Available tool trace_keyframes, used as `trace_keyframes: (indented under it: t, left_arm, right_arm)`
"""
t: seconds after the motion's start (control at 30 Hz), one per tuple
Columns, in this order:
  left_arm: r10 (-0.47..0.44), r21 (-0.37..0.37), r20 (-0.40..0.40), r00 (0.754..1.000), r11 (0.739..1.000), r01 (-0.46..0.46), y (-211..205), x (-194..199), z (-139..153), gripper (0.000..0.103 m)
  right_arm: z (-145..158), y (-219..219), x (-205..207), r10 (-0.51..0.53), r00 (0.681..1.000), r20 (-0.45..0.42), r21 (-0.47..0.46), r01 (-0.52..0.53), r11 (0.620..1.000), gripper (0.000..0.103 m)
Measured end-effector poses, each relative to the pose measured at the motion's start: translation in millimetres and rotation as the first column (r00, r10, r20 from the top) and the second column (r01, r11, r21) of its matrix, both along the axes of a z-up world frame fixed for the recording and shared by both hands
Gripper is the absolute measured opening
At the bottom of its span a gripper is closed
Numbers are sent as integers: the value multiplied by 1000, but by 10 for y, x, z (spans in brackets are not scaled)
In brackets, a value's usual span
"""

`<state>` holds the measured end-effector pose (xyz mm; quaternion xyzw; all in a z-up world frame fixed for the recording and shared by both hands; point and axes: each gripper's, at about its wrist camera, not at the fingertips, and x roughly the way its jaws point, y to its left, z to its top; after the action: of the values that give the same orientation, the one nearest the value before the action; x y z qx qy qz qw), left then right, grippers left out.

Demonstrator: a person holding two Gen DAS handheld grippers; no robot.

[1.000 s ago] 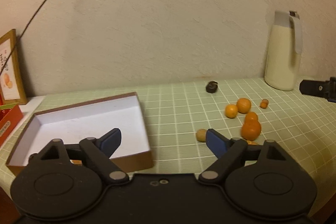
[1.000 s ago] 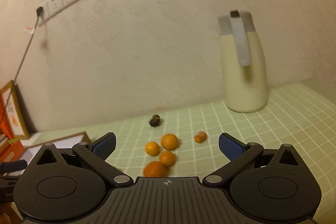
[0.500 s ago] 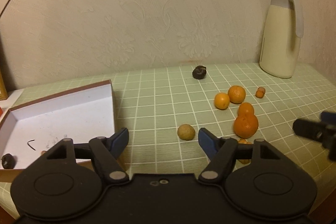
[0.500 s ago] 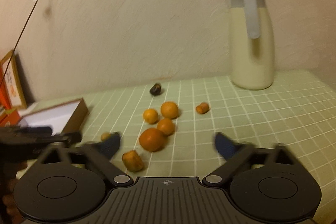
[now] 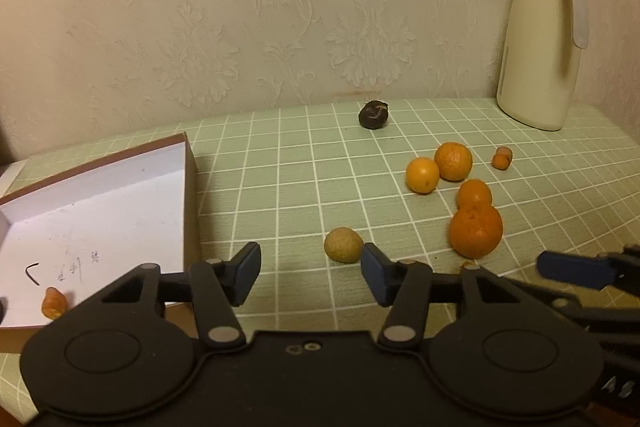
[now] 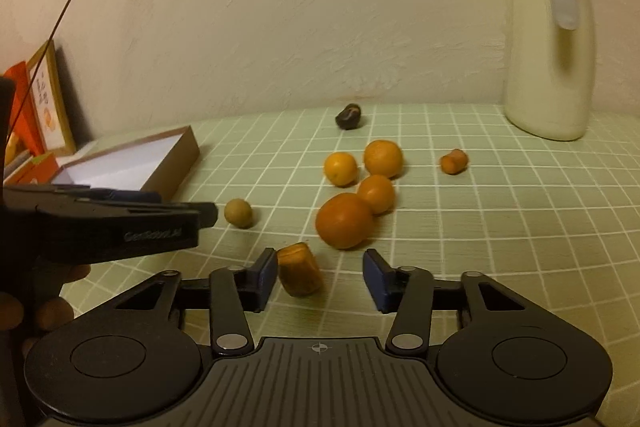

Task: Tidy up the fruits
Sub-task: 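Grasp the tan round fruit with the left tool while the right tool grasps the brown cube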

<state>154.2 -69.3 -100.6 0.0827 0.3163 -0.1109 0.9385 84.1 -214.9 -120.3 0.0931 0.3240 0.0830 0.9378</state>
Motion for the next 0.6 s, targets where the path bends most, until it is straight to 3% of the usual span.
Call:
trace_keyframes:
  t: [0.37,0.6]
  left_arm:
    - [-7,-2,-23,1000,1000,7,-129,171,-103,46]
    - [17,-15,-35,999,1000,-17,-93,229,-114,46]
  right_arm:
    - [-82,96,151,40,999,-3,-19,-40,999,39]
    - [-138,170,207,68,996,-50,2,-68,998,39]
